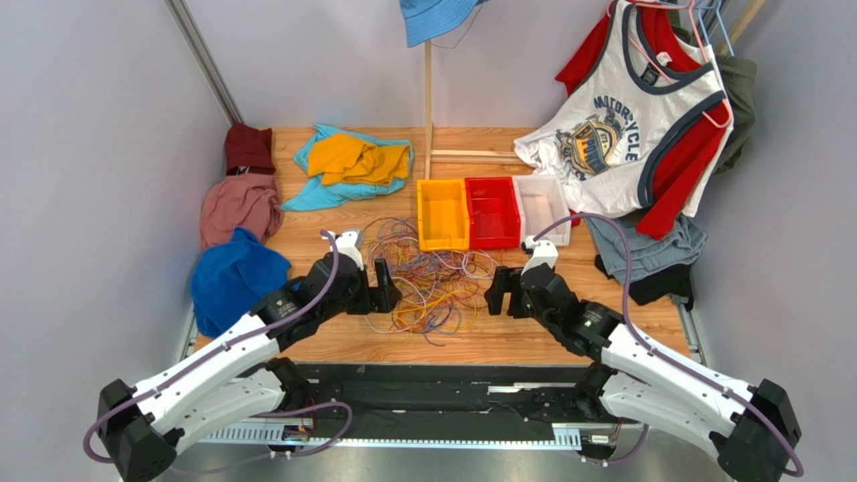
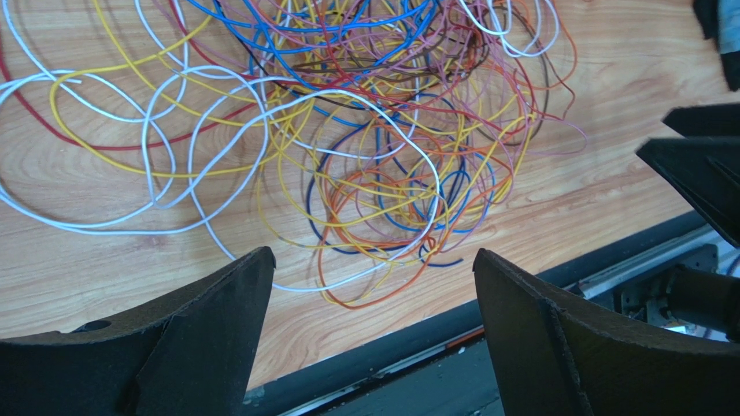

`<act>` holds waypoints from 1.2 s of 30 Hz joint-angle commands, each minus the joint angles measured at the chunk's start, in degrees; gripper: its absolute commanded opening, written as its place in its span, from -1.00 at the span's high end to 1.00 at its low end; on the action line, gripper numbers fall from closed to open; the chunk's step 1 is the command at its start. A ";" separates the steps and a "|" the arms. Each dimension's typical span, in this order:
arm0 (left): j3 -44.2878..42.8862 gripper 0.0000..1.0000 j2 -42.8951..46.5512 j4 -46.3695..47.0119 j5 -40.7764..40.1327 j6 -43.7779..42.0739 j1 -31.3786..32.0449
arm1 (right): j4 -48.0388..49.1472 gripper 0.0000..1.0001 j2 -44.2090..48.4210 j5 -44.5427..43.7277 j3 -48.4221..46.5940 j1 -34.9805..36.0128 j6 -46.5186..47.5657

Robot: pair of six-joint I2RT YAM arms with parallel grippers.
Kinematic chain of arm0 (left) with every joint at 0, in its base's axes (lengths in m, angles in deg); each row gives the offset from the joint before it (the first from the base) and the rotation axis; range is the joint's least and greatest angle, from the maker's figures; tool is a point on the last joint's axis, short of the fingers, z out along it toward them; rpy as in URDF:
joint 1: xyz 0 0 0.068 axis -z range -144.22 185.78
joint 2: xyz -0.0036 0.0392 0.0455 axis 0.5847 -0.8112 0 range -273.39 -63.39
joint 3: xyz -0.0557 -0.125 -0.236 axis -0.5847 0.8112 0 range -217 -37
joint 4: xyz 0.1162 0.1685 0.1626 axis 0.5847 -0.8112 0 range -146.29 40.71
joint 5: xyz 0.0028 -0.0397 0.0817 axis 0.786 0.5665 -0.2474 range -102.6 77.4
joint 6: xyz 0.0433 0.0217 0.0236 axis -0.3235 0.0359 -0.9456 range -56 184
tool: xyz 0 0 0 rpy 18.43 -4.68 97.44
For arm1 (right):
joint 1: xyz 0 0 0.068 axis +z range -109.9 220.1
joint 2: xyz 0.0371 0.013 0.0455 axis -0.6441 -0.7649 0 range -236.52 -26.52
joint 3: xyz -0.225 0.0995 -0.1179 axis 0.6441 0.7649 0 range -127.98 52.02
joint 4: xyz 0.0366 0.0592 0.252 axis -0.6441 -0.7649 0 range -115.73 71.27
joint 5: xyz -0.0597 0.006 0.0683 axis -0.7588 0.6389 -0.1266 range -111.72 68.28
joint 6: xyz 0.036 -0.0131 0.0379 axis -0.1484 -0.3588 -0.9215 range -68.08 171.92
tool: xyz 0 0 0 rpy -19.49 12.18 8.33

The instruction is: Untangle the cables

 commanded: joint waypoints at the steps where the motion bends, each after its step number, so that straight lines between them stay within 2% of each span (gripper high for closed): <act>1: 2.89 -0.87 5.44 4.37 3.13 -0.46 0.05 | 5.60 -0.49 -5.32 -3.13 0.10 0.28 -0.49; 2: 3.07 -0.87 6.06 4.11 3.13 -0.46 0.05 | 6.13 -0.44 -6.64 -3.22 -0.16 0.37 -0.49; 6: 3.68 -0.86 7.91 2.09 3.31 -0.11 0.05 | 9.56 -0.42 -12.44 -2.26 -0.34 0.37 -0.75; 9: 4.30 -0.86 8.79 1.29 3.39 0.24 0.05 | 11.67 -0.41 -14.47 -2.08 -0.95 0.37 -0.76; 13: 4.92 -0.84 9.93 0.85 3.57 0.59 0.05 | 10.98 -0.29 -16.41 -2.61 -2.62 0.72 -0.23; 20: 5.88 -0.84 10.90 0.76 3.22 0.77 0.05 | 7.55 -0.18 -7.03 -12.17 -1.75 10.90 -1.37; 25: 6.58 -0.83 10.20 1.46 3.31 1.29 0.05 | 5.34 -0.12 -4.81 -11.66 -1.22 13.73 -2.43; 32: 6.85 -0.82 9.67 1.82 4.45 2.35 0.05 | 10.17 0.23 -11.48 -8.85 0.01 14.08 -2.51; 36: 6.76 -0.82 10.20 1.03 4.28 2.26 0.05 | 12.46 0.24 -16.22 -8.85 -0.95 13.99 -1.64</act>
